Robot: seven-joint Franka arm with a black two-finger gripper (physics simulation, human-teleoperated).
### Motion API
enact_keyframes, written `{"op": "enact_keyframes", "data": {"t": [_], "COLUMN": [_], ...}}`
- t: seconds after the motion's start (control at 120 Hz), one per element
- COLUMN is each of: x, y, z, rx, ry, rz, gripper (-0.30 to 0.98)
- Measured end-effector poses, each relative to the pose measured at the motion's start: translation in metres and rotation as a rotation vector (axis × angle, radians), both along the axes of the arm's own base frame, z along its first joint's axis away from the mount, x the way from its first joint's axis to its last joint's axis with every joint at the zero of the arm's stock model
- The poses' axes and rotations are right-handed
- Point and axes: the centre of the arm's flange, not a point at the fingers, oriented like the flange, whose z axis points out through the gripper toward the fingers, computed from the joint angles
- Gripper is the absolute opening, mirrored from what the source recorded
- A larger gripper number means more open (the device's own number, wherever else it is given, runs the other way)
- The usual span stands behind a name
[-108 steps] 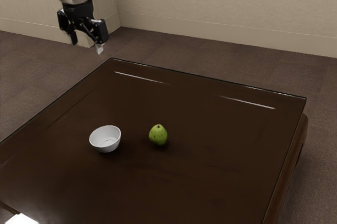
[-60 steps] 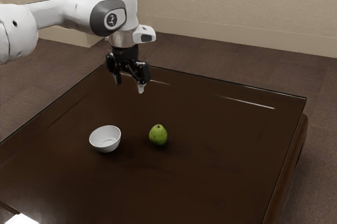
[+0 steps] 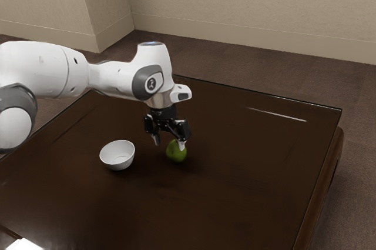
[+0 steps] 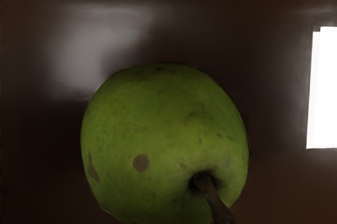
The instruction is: Place the pear in the bowl.
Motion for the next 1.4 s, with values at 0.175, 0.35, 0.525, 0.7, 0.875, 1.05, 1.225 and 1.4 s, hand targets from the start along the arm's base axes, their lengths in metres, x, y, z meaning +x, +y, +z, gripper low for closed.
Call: {"op": "enact_keyframes", "data": {"t": [0.175, 0.35, 0.525, 0.7, 0.875, 1.05, 1.225, 1.4], "x": [0.01, 0.011, 0.01, 0.01, 0.011, 0.012, 0.012, 0.013], "y": [-0.003, -0.007, -0.003, -0.001, -0.003, -0.005, -0.005, -0.004], "z": [-0.017, -0.023, -0.039, -0.049, -0.048, -0.045, -0.044, -0.035], "rx": [-0.006, -0.02, -0.029, -0.035, -0.033, -0.029, -0.021, -0.015], "ry": [-0.033, -0.058, -0.052, -0.051, -0.06, -0.069, -0.073, -0.086], "rz": [-0.003, 0.001, 0.016, 0.023, 0.017, 0.01, 0.012, 0.019], "gripper": [0.69, 0.69, 0.69, 0.69, 0.61, 0.43, 0.34, 0.24]}}
